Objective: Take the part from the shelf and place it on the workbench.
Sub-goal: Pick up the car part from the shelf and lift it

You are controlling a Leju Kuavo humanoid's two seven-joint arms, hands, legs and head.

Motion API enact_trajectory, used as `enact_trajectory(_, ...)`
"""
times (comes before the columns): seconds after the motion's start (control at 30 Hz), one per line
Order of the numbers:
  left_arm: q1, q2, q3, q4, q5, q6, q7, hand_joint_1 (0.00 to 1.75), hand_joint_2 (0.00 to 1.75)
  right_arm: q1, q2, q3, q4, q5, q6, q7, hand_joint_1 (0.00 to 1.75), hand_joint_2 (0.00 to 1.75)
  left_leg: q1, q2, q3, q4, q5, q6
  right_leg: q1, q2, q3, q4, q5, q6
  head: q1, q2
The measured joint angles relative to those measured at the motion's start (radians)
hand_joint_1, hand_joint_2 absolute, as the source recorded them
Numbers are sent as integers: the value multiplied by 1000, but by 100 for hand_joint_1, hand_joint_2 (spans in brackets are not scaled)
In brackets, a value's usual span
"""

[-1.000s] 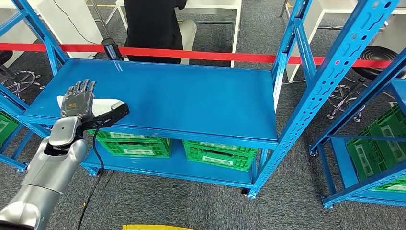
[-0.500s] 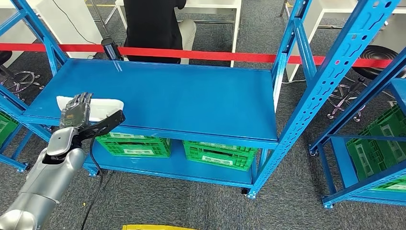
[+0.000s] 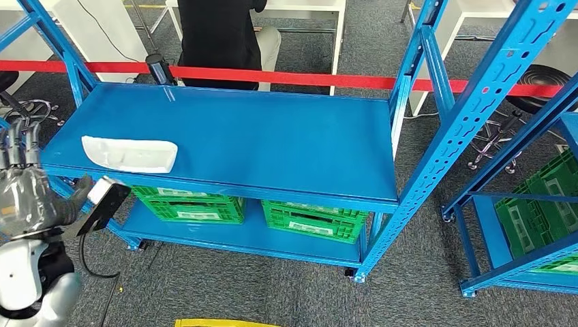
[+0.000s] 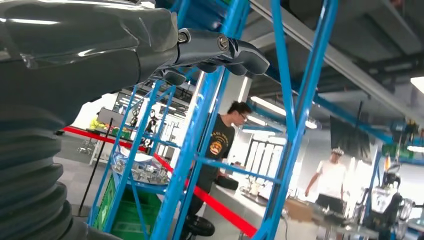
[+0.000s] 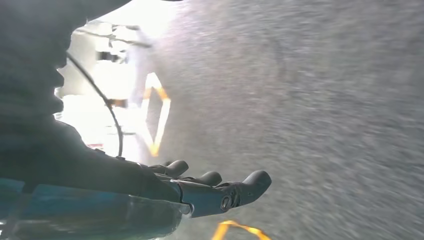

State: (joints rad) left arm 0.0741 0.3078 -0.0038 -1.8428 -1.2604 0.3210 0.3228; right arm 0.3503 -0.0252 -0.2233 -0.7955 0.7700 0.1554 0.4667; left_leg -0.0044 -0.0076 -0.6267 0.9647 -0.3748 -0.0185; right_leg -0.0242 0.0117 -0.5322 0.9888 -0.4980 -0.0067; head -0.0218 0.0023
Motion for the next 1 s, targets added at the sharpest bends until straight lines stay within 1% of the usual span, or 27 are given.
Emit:
enact_trajectory(0.07,55,-4,15,-61,9,-2,5,0,175,55,0,0,-107,20,35,21,0,175,0,1,0,0,-1,1,0,0,0,0,-1,0,0,0)
enact_trajectory(0.13,100,-6,26,-102,27,-29,12,0,175,89,-4,-4,-183,37,54,25,0,175,-1,1,1,0,-3,2,0,0,0,0,-1,1,0,0)
enact_trajectory(0.23,152,-8,36,-129,58,-94,19,0,175,116,-13,-15,-253,45,66,17,0,175,-1,0,4,0,-5,4,-1,0,1,-1,-3,1,0,0)
enact_trajectory(0.3,169,-7,38,-130,73,-134,21,0,175,122,-21,-20,-276,42,67,9,0,175,-1,0,4,0,-5,4,-1,0,2,-1,-3,2,0,0)
enact_trajectory(0.43,187,-4,34,-120,98,-226,35,0,175,124,-33,-19,-292,27,55,0,0,175,-2,0,5,1,-5,3,-1,0,4,-1,-3,2,0,0)
enact_trajectory(0.53,194,-1,26,-102,109,-269,45,0,175,122,-44,-18,-292,16,45,-1,0,175,-2,0,6,1,-5,3,-1,0,6,-1,-3,2,0,0)
enact_trajectory(0.67,200,-1,17,-79,116,-358,57,0,175,102,-61,5,-271,-6,21,-1,0,175,-2,1,7,2,-5,4,-1,0,7,-1,-3,2,0,0)
enact_trajectory(0.77,200,-2,11,-58,116,-379,56,0,175,87,-71,25,-254,-15,13,-1,0,175,-2,0,7,2,-5,4,-2,0,6,-2,-3,2,0,0)
enact_trajectory(1.0,197,-2,2,-31,116,-385,54,0,175,78,-83,45,-237,-20,11,-1,0,175,-2,0,7,2,-5,4,-1,-1,7,-2,-3,2,0,0)
